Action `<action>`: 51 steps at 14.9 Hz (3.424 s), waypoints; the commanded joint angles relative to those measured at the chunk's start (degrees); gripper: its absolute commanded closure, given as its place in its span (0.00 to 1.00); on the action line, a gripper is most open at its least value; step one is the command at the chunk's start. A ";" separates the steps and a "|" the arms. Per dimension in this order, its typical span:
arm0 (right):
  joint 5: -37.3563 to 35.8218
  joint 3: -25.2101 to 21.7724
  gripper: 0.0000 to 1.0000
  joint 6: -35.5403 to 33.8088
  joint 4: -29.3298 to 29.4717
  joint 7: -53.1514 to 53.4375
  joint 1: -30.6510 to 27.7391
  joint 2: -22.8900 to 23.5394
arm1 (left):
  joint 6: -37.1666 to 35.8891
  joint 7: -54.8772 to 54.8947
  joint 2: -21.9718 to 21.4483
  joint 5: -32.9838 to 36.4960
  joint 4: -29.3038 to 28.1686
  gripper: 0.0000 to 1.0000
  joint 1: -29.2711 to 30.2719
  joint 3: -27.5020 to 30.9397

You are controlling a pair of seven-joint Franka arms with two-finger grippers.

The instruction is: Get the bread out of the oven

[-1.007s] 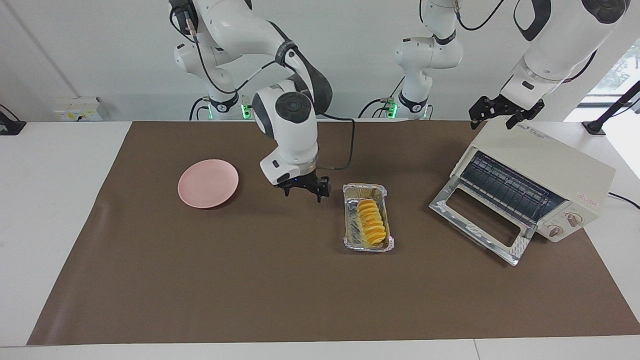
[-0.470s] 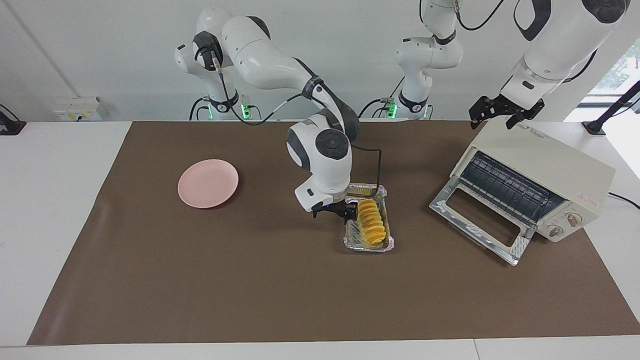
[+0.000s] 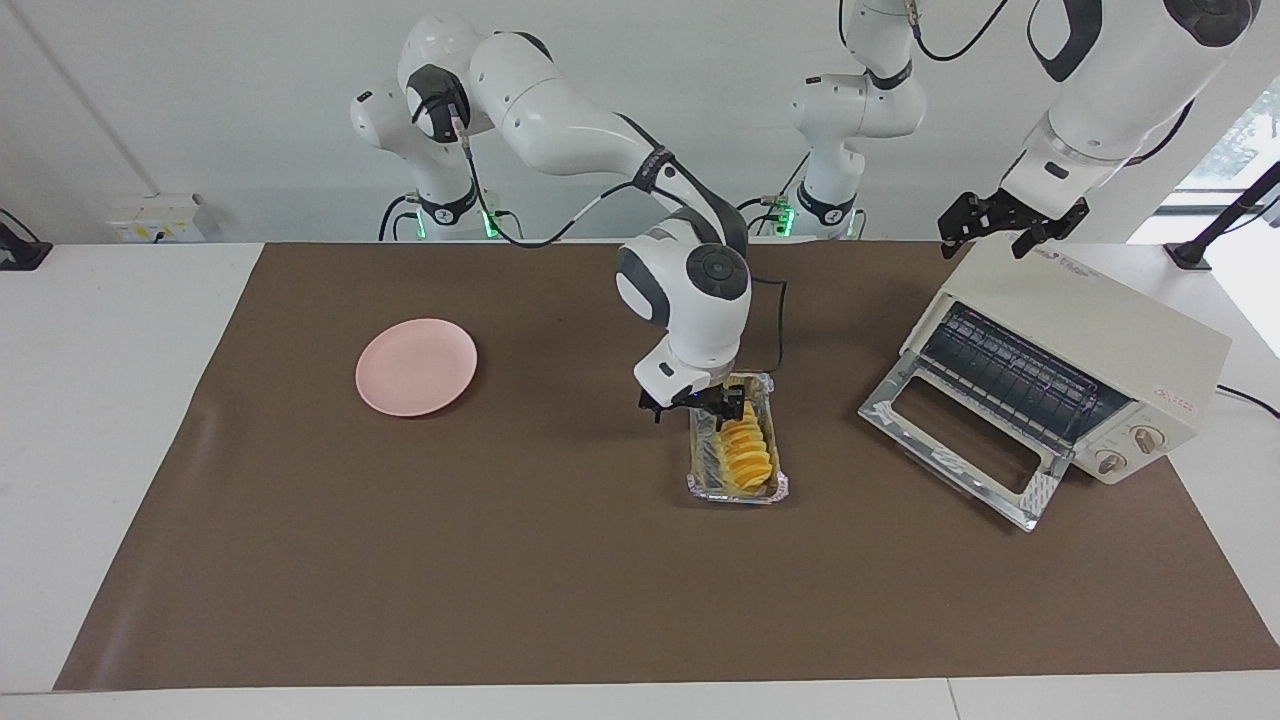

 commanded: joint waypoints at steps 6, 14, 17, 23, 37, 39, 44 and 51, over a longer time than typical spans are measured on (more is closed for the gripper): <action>-2.37 0.05 0.86 4.51 -3.47 -1.49 0.53 0.46 | 0.75 0.16 -1.31 -0.68 -1.13 0.00 0.56 -0.28; -1.58 0.14 1.00 2.32 -3.20 -1.66 -0.26 -0.24 | 0.75 0.16 -1.31 -0.68 -1.13 0.00 0.56 -0.28; -1.31 0.23 1.00 -0.75 -2.15 -3.24 -1.66 -1.64 | 0.75 0.16 -1.31 -0.68 -1.13 0.00 0.56 -0.28; 3.43 0.58 1.00 -8.75 1.88 -14.04 -11.58 -4.64 | 0.75 0.16 -1.31 -0.68 -1.13 0.00 0.56 -0.28; 2.38 -0.30 1.00 -2.01 -1.35 -45.33 -31.63 -4.46 | 0.75 0.16 -1.31 -0.68 -1.13 0.00 0.56 -0.28; 1.33 -0.30 1.00 0.01 -2.58 -49.63 -33.82 -4.38 | 0.75 0.16 -1.31 -0.68 -1.13 0.00 0.56 -0.28; 1.23 -0.30 1.00 5.37 -8.63 -52.38 -34.97 -5.51 | 0.75 0.16 -1.31 -0.68 -1.13 0.00 0.56 -0.28; 1.06 -0.39 0.00 6.71 -13.83 -53.16 -35.06 -7.89 | 0.75 0.16 -1.31 -0.68 -1.13 0.00 0.56 -0.28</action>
